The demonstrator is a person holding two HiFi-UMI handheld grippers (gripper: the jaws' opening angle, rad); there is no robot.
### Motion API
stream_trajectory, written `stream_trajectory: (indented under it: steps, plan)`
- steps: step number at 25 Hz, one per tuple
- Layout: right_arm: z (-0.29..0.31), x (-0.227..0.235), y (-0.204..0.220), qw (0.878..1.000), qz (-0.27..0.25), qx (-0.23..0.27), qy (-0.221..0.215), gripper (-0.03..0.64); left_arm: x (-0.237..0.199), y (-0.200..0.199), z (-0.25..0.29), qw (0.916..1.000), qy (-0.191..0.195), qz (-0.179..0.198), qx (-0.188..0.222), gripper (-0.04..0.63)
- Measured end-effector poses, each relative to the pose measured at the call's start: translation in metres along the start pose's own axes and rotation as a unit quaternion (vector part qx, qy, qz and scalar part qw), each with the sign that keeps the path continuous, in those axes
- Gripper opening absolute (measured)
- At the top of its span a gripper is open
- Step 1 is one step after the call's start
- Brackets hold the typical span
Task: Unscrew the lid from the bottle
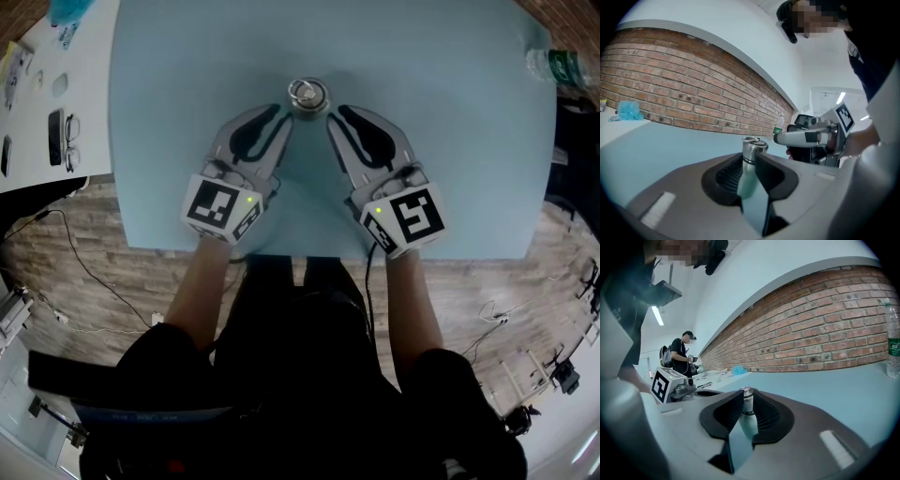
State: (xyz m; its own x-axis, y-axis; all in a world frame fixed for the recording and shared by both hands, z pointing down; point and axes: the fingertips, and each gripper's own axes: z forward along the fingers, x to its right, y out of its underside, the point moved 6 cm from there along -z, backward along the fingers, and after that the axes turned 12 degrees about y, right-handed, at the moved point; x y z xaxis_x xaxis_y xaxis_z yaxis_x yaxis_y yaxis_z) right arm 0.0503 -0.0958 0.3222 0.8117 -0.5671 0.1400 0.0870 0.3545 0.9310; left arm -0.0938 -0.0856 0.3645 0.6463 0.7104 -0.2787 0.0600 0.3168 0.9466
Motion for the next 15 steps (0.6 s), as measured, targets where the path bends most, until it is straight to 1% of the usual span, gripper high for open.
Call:
stream_trajectory:
  steps: [9,15]
  plan:
    - [0.0006,0.0013,0.0002,1.000,0.004,0.001,0.003,0.069,0.0007,0.0055,0.0036,0.9999,0.006,-0.002,-0.010,0.115]
    - [0.0025,0.0007,0.0009,1.000,0.006,0.001,0.003,0.069,-0.0008,0.0054,0.0054,0.9999,0.007,0.000,-0.011,0.120]
